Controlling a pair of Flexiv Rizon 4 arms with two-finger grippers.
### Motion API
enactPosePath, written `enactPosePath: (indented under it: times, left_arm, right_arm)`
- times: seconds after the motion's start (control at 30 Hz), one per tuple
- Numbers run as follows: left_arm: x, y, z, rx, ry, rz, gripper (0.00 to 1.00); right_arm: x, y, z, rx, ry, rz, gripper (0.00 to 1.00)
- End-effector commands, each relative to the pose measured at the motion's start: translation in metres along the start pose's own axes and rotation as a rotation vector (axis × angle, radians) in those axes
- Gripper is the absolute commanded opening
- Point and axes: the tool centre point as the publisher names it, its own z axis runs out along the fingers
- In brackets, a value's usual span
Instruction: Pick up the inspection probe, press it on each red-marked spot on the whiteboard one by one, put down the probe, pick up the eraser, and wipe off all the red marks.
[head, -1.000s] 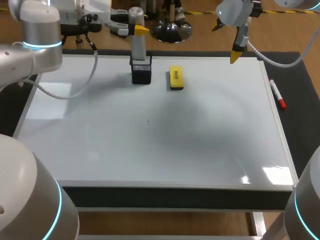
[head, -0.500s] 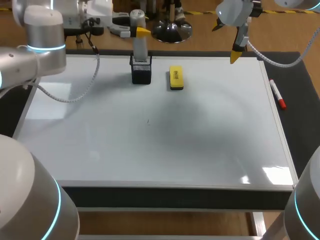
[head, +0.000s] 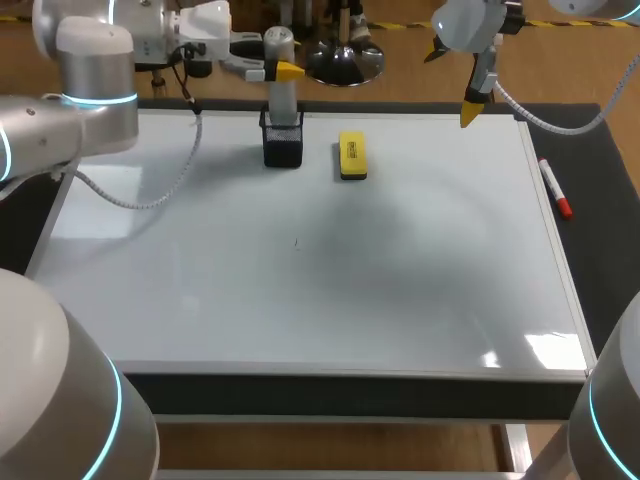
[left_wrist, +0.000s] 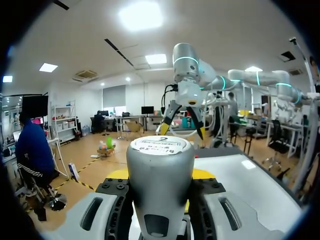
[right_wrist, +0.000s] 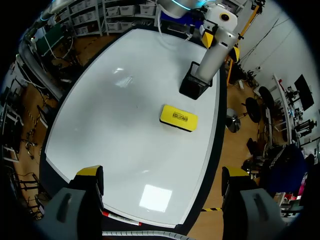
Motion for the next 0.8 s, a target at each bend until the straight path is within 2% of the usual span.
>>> enactPosePath:
  times: [0.03,0.57,0.8]
  left_arm:
    - [0.0,0.004,0.002,-0.004,0.009,-0.017,0.0]
    - [0.01,0.03,0.002,-0.013,0.015,-0.06,0.0]
    - [0.011,0.041,0.006,-0.014,0.025,-0.048,0.0]
  right_arm:
    - [-0.001,0.0,-0.001,0.003,0.005,-0.001,1.0]
    - [-0.001,0.0,-0.001,0.003,0.005,-0.001,1.0]
    - [-0.001,0.0,-0.001,0.003,0.005,-0.001,1.0]
